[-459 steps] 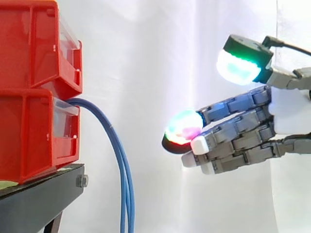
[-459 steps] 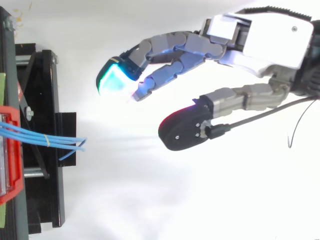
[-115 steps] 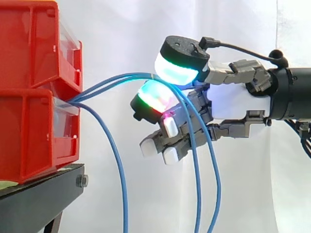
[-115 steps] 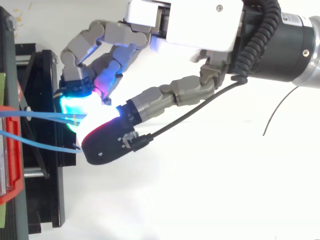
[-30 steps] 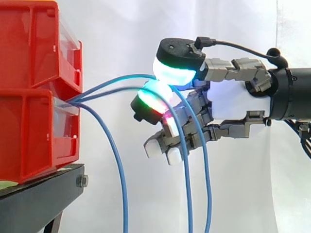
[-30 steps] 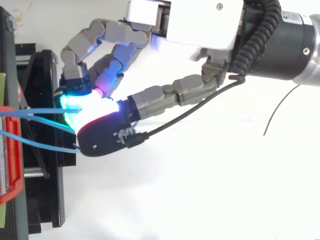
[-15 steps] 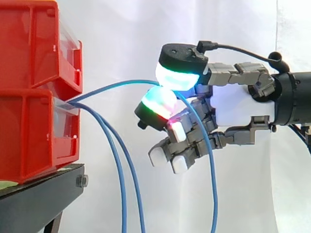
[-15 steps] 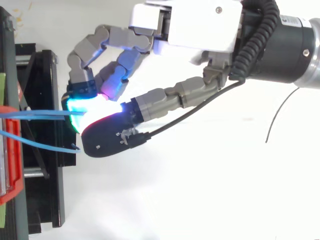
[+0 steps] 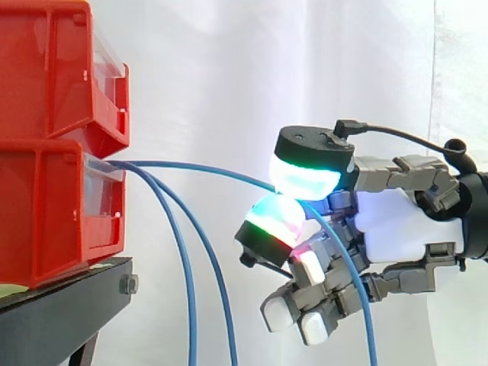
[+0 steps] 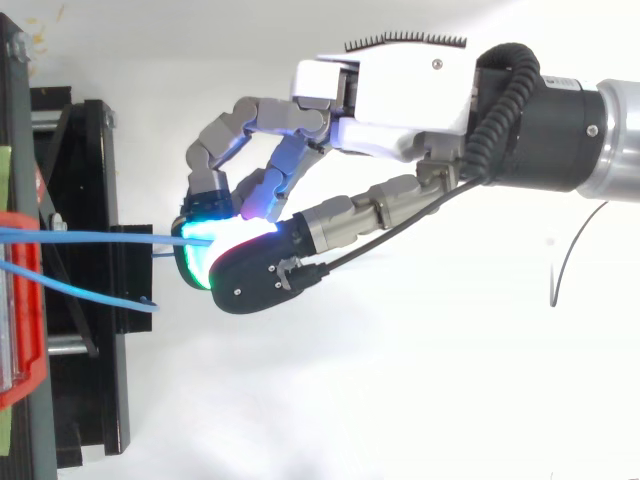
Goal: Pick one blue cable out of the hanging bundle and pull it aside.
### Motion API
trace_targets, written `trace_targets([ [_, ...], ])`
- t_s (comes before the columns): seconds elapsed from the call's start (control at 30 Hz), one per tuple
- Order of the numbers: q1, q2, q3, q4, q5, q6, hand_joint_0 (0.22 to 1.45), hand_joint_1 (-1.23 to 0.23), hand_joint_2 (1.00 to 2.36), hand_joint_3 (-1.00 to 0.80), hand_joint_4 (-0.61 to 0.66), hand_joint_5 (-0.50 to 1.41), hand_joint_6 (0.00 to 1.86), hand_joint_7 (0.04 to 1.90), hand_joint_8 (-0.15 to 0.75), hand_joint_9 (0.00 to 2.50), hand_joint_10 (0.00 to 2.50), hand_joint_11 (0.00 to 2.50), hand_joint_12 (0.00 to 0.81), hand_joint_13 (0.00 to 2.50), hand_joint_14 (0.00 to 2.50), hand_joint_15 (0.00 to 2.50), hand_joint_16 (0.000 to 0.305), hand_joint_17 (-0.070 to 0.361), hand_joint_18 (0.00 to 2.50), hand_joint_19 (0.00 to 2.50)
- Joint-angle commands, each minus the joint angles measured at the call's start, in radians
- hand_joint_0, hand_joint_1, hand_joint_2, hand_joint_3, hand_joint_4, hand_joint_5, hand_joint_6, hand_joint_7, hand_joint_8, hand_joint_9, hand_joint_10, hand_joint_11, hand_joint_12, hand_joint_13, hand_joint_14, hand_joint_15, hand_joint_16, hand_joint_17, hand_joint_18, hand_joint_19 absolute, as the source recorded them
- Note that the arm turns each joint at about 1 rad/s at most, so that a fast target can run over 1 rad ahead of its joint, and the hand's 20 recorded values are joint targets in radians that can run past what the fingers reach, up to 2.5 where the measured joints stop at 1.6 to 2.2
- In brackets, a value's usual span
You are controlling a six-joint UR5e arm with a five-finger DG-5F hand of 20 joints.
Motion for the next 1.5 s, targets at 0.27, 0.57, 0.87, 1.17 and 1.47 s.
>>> trace_targets([
  [0.27, 0.0, 0.0, -0.003, 0.017, -0.007, -0.004, 0.6, -0.8, 1.01, 0.14, -0.15, -0.11, 0.94, 1.12, 0.28, 1.12, 0.02, 0.62, 0.393, 0.82, 0.02, 0.45, 0.056, 0.125, 0.75, 0.53],
  [0.57, -0.004, 0.0, -0.003, 0.02, -0.003, -0.018, 0.6, -0.8, 1.01, 0.14, -0.14, -0.1, 0.94, 1.12, 0.285, 1.15, 0.02, 0.62, 0.396, 0.84, 0.02, 0.46, 0.057, 0.128, 0.77, 0.52],
  [0.87, -0.004, 0.0, -0.003, 0.02, -0.001, -0.018, 0.6, -0.8, 1.01, 0.14, -0.13, -0.1, 0.93, 1.13, 0.287, 1.16, 0.02, 0.62, 0.398, 0.86, 0.02, 0.47, 0.058, 0.13, 0.78, 0.53],
  [1.17, -0.003, 0.0, -0.003, 0.02, -0.001, -0.018, 0.6, -0.8, 1.01, 0.14, -0.12, -0.1, 0.93, 1.13, 0.295, 1.18, 0.02, 0.62, 0.4, 0.87, 0.02, 0.47, 0.058, 0.131, 0.79, 0.52],
  [1.47, -0.004, 0.0, -0.003, 0.02, -0.001, -0.018, 0.6, -0.8, 1.01, 0.13, -0.12, -0.1, 0.93, 1.1, 0.299, 1.23, 0.02, 0.65, 0.394, 0.9, 0.02, 0.49, 0.058, 0.13, 0.81, 0.51],
])
